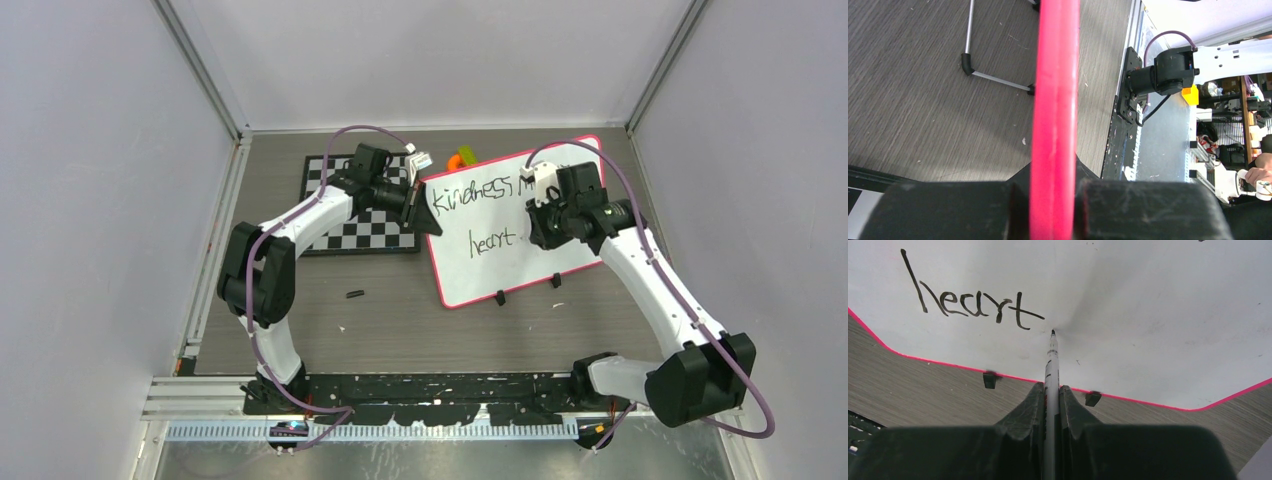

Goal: Write a sentence on the whiteboard
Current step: Write a sentence on the whiteboard, then close the whiteboard marker at the center of the board.

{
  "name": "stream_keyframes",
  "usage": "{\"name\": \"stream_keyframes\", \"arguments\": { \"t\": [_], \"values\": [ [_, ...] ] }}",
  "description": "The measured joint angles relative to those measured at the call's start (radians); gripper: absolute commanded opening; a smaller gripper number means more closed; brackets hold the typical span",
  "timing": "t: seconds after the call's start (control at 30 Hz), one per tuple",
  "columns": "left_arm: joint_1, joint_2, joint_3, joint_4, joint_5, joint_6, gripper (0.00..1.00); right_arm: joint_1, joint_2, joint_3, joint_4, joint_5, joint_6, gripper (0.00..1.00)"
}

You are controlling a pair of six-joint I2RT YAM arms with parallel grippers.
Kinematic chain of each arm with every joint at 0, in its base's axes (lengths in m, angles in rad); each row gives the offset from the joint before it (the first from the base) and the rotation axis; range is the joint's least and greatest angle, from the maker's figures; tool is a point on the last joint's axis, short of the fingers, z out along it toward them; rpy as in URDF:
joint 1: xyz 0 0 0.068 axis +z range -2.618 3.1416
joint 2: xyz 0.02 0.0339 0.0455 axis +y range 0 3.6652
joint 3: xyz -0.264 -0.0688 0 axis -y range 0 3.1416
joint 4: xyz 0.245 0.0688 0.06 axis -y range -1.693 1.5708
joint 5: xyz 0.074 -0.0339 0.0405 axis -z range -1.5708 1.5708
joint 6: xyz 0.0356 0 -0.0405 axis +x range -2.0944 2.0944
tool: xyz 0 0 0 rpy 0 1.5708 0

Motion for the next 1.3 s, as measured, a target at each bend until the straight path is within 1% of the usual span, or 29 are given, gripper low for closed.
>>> {"name": "stream_keyframes", "arguments": {
  "t": [0.33, 0.4, 0.47, 0.57, 0.6, 0.7, 0.8, 0.97, 1.07, 1.1, 1.13, 1.23, 1.3],
  "values": [
    [0.000, 0.000, 0.001, -0.001, -0.001, 0.000, 0.00, 0.000, 0.021, -0.003, 0.009, 0.011, 0.000, 0.00],
    [0.000, 0.000, 0.002, -0.003, -0.002, 0.000, 0.02, 0.000, 0.021, -0.002, 0.008, 0.010, -0.002, 0.00],
    [-0.001, 0.000, 0.006, -0.008, -0.004, 0.002, 0.09, 0.000, 0.021, -0.001, 0.001, 0.006, -0.005, 0.00],
    [-0.004, 0.000, 0.015, -0.023, -0.006, 0.011, 0.33, 0.003, 0.020, 0.010, -0.027, -0.011, -0.010, 0.00],
    [-0.005, 0.000, 0.021, -0.031, -0.011, 0.016, 0.38, 0.004, 0.019, 0.018, -0.039, -0.021, -0.011, 0.00],
    [-0.010, 0.000, 0.039, -0.051, -0.021, 0.026, 0.50, 0.005, 0.012, 0.051, -0.070, -0.057, -0.011, 0.00],
    [-0.011, -0.003, 0.050, -0.077, -0.032, 0.041, 0.58, 0.009, -0.003, 0.112, -0.110, -0.104, -0.008, 0.00],
    [0.026, -0.045, 0.054, -0.162, -0.045, 0.079, 0.60, 0.010, -0.034, 0.189, -0.126, -0.176, 0.015, 0.00],
    [0.106, -0.121, 0.047, -0.231, -0.044, 0.138, 0.60, 0.010, -0.043, 0.208, -0.132, -0.204, 0.037, 0.00],
    [0.133, -0.146, 0.034, -0.264, -0.044, 0.171, 0.61, 0.010, -0.043, 0.209, -0.132, -0.211, 0.043, 0.00],
    [0.191, -0.200, 0.026, -0.287, -0.044, 0.195, 0.60, 0.010, -0.043, 0.210, -0.133, -0.216, 0.049, 0.00],
    [0.312, -0.312, -0.003, -0.410, -0.074, 0.345, 0.59, 0.010, -0.043, 0.210, -0.133, -0.232, 0.070, 0.00],
    [0.340, -0.373, -0.040, -0.488, -0.129, 0.465, 0.59, 0.010, -0.043, 0.210, -0.133, -0.243, 0.084, 0.00]
  ]
}}
